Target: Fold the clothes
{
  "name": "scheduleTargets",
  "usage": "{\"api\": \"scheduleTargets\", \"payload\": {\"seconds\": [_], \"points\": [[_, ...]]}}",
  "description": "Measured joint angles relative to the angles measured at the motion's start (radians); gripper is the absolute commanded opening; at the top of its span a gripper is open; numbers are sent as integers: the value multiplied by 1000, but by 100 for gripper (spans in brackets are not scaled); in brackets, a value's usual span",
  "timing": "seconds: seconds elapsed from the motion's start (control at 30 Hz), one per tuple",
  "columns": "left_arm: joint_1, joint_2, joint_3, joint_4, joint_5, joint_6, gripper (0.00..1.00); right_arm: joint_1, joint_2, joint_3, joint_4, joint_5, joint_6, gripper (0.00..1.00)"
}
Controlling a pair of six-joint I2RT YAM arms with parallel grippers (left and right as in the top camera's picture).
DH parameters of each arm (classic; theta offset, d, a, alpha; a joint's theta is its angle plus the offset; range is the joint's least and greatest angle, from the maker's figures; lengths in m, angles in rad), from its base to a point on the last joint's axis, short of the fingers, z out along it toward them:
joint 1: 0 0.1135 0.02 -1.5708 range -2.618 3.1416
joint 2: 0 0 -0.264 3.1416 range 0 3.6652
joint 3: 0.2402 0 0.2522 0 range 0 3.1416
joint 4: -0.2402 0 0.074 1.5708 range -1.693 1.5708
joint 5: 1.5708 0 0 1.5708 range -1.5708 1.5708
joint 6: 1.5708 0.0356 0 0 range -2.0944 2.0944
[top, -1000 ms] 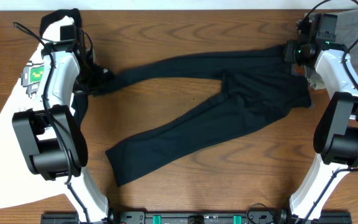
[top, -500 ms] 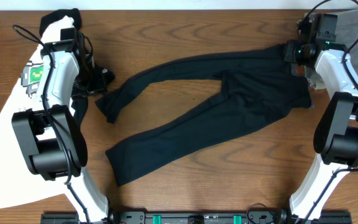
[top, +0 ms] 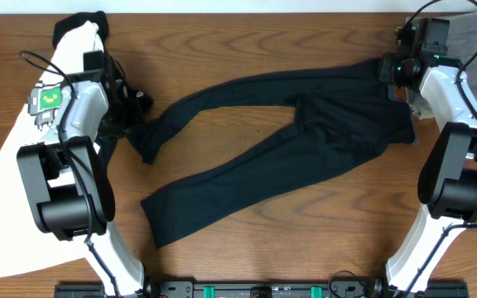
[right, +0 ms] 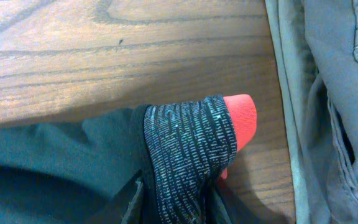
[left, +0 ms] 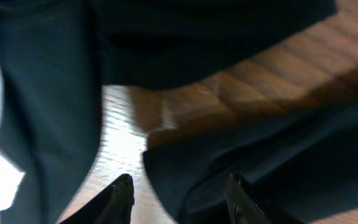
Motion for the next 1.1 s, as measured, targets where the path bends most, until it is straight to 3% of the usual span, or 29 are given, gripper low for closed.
{"api": "scheduleTargets", "payload": {"seconds": [0.23, 0.43, 0.83, 1.1], "points": [[0, 0, -65, 94, 10, -12, 47, 0, 0, 0, -11, 0, 0, 28], [0, 0, -97, 166, 9, -23, 7, 0, 0, 0, -13, 0, 0, 28], [0, 0, -77, 229, 5, -15, 6, 0, 0, 0, -13, 0, 0, 29], [0, 0, 163, 284, -33, -15, 6, 0, 0, 0, -13, 0, 0, 29]]}}
